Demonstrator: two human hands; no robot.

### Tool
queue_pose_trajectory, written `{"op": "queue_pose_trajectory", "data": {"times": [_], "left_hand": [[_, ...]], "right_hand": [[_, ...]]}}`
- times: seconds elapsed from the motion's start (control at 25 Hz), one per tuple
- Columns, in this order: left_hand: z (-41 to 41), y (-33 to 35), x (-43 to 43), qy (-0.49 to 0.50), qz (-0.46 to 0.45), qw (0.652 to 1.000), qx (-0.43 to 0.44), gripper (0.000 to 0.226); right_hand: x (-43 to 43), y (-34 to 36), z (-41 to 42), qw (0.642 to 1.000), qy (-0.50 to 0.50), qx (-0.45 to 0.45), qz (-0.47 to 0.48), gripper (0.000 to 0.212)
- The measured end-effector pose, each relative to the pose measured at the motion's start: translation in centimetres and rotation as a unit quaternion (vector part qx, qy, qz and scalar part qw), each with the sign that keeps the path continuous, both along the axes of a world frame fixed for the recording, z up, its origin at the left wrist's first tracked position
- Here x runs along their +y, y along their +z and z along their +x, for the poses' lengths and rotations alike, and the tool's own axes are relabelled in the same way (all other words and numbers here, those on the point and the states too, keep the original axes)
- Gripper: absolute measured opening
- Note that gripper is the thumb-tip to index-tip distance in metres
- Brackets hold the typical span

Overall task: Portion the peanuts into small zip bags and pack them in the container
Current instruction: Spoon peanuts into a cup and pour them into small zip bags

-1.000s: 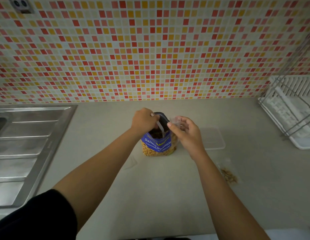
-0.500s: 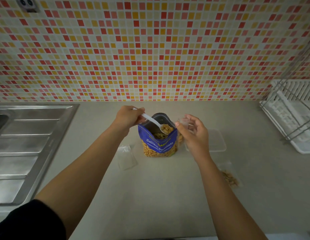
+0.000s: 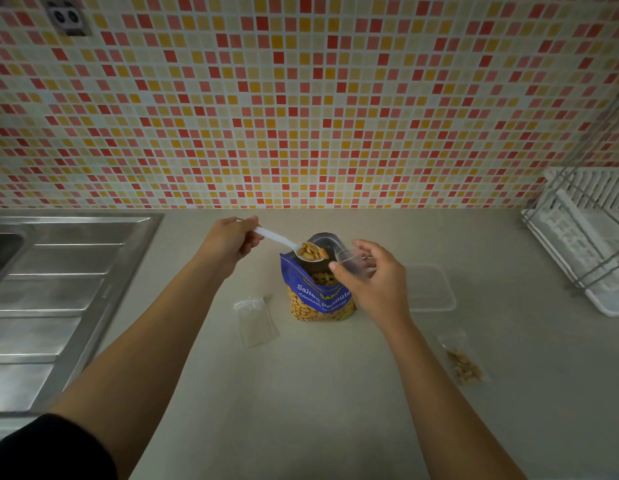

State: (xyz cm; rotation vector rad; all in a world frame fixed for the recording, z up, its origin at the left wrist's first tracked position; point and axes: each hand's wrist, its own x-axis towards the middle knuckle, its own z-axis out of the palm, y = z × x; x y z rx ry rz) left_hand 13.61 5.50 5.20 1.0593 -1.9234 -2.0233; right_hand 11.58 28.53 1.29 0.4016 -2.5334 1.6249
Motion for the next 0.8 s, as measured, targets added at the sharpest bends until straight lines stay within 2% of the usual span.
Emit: {"op": "queue_pose_trajectory", "data": {"times": [0.2,0.4,0.48,0.56,0.64,0.68,0.8], "left_hand": [[-0.3,3.0,-0.4,0.0,-0.003,1.0,0.026,0.013],[-1.1,5.5,2.0,-0.076,-0.124,0.989,0.031,0.016],[-1.3,6.4,3.7,-0.127,-0.205,0.969,0.053,0.019],[-1.2,7.4,5.4,-0.19,-0.321,0.924,0.077,0.021],[-0.8,8.7,6.1,-0.211,-0.413,0.881,0.097,0.022],[-0.7,9.2,5.8,-0.2,-0.423,0.878,0.105,0.021],[-0.6,8.9,3.5,-0.14,-0.371,0.912,0.11,0.02]], "right_hand": [[-0.8,-0.2,-0.1,0.996,-0.004,0.056,0.071,0.056],[-1.0,-0.3,-0.1,0.996,-0.008,0.056,0.066,0.053],[-0.9,-0.2,-0.1,0.998,-0.012,0.044,0.052,0.052],[-0.8,-0.3,0.0,0.999,-0.011,0.033,0.04,0.052],[-0.8,-0.3,0.1,0.999,-0.009,0.031,0.033,0.052],[-0.8,-0.4,0.0,0.999,-0.009,0.032,0.031,0.053],[-0.5,-0.5,0.1,1.0,-0.02,0.012,0.015,0.057]]}}
